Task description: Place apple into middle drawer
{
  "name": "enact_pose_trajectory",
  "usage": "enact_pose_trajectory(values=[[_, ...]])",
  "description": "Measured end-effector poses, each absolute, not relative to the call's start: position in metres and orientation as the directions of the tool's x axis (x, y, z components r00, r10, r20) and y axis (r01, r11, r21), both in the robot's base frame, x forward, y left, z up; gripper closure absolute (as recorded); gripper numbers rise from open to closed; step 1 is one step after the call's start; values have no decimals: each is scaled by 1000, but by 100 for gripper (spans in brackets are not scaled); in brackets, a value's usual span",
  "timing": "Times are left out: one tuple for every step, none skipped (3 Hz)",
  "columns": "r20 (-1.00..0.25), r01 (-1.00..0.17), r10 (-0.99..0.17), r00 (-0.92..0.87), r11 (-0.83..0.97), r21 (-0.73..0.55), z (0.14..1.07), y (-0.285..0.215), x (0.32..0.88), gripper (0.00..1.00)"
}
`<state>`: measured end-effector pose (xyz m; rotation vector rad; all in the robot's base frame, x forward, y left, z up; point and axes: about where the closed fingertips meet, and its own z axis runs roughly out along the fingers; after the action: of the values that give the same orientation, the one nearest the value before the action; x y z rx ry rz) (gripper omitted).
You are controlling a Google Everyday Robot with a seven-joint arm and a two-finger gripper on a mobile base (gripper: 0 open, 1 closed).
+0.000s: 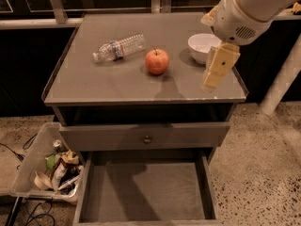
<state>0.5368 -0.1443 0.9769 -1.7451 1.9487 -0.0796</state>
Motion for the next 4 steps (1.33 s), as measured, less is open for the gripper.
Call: enact_pose_trajectory(values=[[-329, -916, -944, 39, 98, -389, 959, -121, 568, 0], [-335, -921, -939, 78, 61, -384, 936, -106, 595, 0], [-349, -924, -932, 100, 43, -379, 924, -100, 615, 0], [-398, -935, -910, 113, 38, -352, 916, -96, 630, 0]])
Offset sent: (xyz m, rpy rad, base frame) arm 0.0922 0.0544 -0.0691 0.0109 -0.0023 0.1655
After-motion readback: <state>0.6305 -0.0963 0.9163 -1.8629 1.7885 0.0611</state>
